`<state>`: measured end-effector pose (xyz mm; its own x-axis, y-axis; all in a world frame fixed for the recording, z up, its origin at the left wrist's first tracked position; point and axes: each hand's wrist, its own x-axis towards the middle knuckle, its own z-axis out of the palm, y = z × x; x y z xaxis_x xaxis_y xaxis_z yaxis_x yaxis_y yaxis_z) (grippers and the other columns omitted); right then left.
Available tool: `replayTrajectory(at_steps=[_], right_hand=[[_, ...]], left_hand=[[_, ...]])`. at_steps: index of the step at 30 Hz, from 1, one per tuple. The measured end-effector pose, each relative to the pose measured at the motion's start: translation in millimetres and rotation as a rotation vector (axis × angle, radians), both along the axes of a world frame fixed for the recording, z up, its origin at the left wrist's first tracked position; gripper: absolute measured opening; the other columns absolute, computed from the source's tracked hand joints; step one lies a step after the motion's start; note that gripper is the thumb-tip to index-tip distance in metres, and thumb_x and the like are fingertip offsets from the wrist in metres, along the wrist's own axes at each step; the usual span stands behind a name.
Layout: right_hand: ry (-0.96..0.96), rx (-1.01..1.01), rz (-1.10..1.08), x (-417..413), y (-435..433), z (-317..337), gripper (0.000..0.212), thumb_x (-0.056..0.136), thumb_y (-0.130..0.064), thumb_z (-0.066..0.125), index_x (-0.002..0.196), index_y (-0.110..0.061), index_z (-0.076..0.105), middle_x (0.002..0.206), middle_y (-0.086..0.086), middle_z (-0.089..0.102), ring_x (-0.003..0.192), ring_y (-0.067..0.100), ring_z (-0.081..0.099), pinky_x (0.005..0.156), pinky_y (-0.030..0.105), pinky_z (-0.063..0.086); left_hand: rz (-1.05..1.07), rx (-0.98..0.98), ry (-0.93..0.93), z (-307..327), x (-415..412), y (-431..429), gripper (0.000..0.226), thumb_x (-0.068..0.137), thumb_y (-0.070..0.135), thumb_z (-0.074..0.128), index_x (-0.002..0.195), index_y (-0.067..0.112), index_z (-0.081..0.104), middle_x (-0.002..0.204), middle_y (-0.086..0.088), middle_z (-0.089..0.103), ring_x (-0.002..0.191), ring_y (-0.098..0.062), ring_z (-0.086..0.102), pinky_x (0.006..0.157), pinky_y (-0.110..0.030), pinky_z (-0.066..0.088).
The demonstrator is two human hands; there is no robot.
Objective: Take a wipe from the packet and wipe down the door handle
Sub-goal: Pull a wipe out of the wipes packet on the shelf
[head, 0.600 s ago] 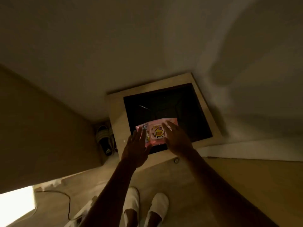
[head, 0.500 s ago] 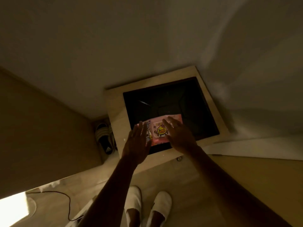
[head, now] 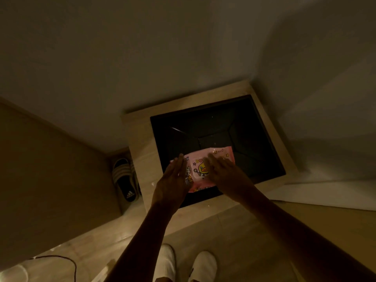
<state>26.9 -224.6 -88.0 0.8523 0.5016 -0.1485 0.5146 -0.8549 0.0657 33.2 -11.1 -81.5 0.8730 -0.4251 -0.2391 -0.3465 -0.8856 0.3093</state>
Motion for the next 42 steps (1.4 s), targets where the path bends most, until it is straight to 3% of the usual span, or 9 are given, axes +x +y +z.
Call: replayTrajectory(at_steps=[4, 7, 9, 13, 18, 23, 26, 35, 42], right_hand=[[-0.021, 0.086, 0.07, 14, -5, 7, 0.055, 0.072, -0.023, 0.066, 0.122, -0.001, 0.06, 0.117, 0.023, 0.064, 0.103, 0.037, 0.065, 0.085, 0.047, 0.054], [-0.005, 0.183, 0.015, 35, -3, 23, 0.037, 0.074, -0.015, 0.075, 0.109, -0.011, 0.065, 0.098, 0.012, 0.07, 0.089, 0.029, 0.067, 0.075, 0.04, 0.056], [-0.012, 0.279, -0.153, 45, -2, 29, 0.014, 0.091, -0.02, 0.061, 0.103, -0.012, 0.063, 0.09, 0.008, 0.066, 0.081, 0.025, 0.065, 0.067, 0.029, 0.049], [0.025, 0.48, -0.632, 46, -15, 24, 0.032, 0.1, -0.035, 0.044, 0.118, -0.012, 0.058, 0.106, 0.009, 0.063, 0.096, 0.023, 0.06, 0.073, 0.026, 0.041], [0.075, 0.472, -0.552, 16, -27, 15, 0.034, 0.098, -0.029, 0.05, 0.126, -0.011, 0.053, 0.118, 0.01, 0.057, 0.107, 0.025, 0.055, 0.081, 0.027, 0.042], [0.072, 0.461, -0.57, -5, -14, 13, 0.039, 0.09, -0.021, 0.062, 0.127, -0.011, 0.053, 0.125, 0.012, 0.053, 0.11, 0.026, 0.053, 0.082, 0.033, 0.053], [0.074, 0.463, -0.558, -8, -12, 8, 0.042, 0.087, -0.019, 0.066, 0.125, -0.012, 0.053, 0.126, 0.012, 0.052, 0.112, 0.027, 0.052, 0.083, 0.029, 0.051], [-0.04, 0.507, -0.517, -2, 4, 12, 0.029, 0.088, -0.021, 0.064, 0.116, -0.016, 0.062, 0.12, 0.011, 0.057, 0.109, 0.027, 0.054, 0.086, 0.035, 0.049], [0.124, 0.536, -0.397, 9, 20, 3, 0.033, 0.088, -0.039, 0.063, 0.115, -0.021, 0.064, 0.12, 0.006, 0.056, 0.112, 0.023, 0.05, 0.091, 0.034, 0.045]], left_hand=[[0.028, -0.057, 0.048, -8, 1, 1, 0.077, 0.095, 0.052, 0.041, 0.152, 0.015, 0.004, 0.161, -0.005, 0.001, 0.148, -0.024, 0.007, 0.114, -0.029, 0.013], [0.033, -0.076, 0.029, -7, -1, 2, 0.075, 0.097, 0.054, 0.035, 0.151, 0.017, -0.002, 0.16, -0.002, -0.007, 0.146, -0.017, -0.006, 0.11, -0.025, 0.0], [0.026, -0.071, 0.049, -4, -1, 2, 0.076, 0.097, 0.053, 0.034, 0.151, 0.016, -0.003, 0.158, -0.001, -0.012, 0.143, -0.015, -0.01, 0.113, -0.026, 0.0], [0.009, -0.099, 0.001, 0, -1, 1, 0.069, 0.097, 0.04, 0.046, 0.151, 0.01, 0.014, 0.159, -0.012, 0.01, 0.145, -0.025, 0.006, 0.116, -0.036, 0.013], [-0.021, -0.143, -0.12, 7, 7, -13, 0.05, 0.084, 0.023, 0.069, 0.13, 0.01, 0.053, 0.132, -0.016, 0.056, 0.12, -0.032, 0.057, 0.097, -0.044, 0.049], [-0.119, -0.105, -0.008, 17, 24, -33, 0.055, 0.093, 0.021, 0.053, 0.144, 0.028, 0.034, 0.142, -0.011, 0.037, 0.127, -0.025, 0.043, 0.103, -0.04, 0.046], [-0.091, -0.069, 0.071, 16, 33, -40, 0.053, 0.088, 0.012, 0.055, 0.138, 0.026, 0.042, 0.141, -0.012, 0.033, 0.126, -0.026, 0.043, 0.104, -0.04, 0.045], [0.024, -0.246, 0.085, 23, 37, -18, 0.04, 0.085, 0.029, 0.063, 0.121, 0.016, 0.051, 0.13, -0.005, 0.047, 0.115, -0.02, 0.054, 0.087, -0.028, 0.054], [0.018, -0.251, 0.079, 16, 30, -2, 0.048, 0.078, 0.042, 0.071, 0.118, 0.021, 0.056, 0.124, 0.002, 0.054, 0.113, -0.013, 0.054, 0.087, -0.02, 0.046]])
